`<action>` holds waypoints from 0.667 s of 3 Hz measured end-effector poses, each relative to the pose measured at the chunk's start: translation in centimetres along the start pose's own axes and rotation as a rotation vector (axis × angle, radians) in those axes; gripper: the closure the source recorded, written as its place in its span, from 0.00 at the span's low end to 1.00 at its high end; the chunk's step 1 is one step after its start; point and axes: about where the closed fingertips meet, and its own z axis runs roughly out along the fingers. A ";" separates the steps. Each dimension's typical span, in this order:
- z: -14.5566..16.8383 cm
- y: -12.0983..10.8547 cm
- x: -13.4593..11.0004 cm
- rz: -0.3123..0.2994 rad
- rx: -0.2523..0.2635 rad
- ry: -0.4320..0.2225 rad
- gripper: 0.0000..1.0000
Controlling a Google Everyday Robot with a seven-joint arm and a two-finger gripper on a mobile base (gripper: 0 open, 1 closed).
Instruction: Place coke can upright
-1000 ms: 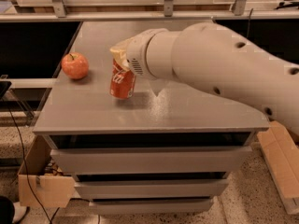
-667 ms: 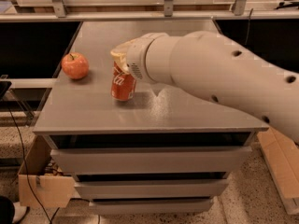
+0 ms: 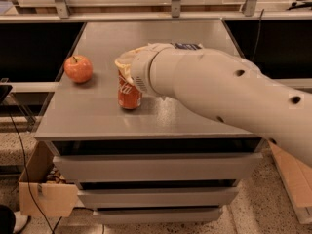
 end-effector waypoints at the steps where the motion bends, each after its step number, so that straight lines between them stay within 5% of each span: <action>1: 0.0 0.3 0.1 0.003 -0.004 0.003 1.00; 2: -0.1 0.2 0.0 0.003 -0.005 0.003 1.00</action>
Offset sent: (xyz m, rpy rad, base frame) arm -0.0148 -0.0001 -0.0104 0.0092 0.0398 0.0133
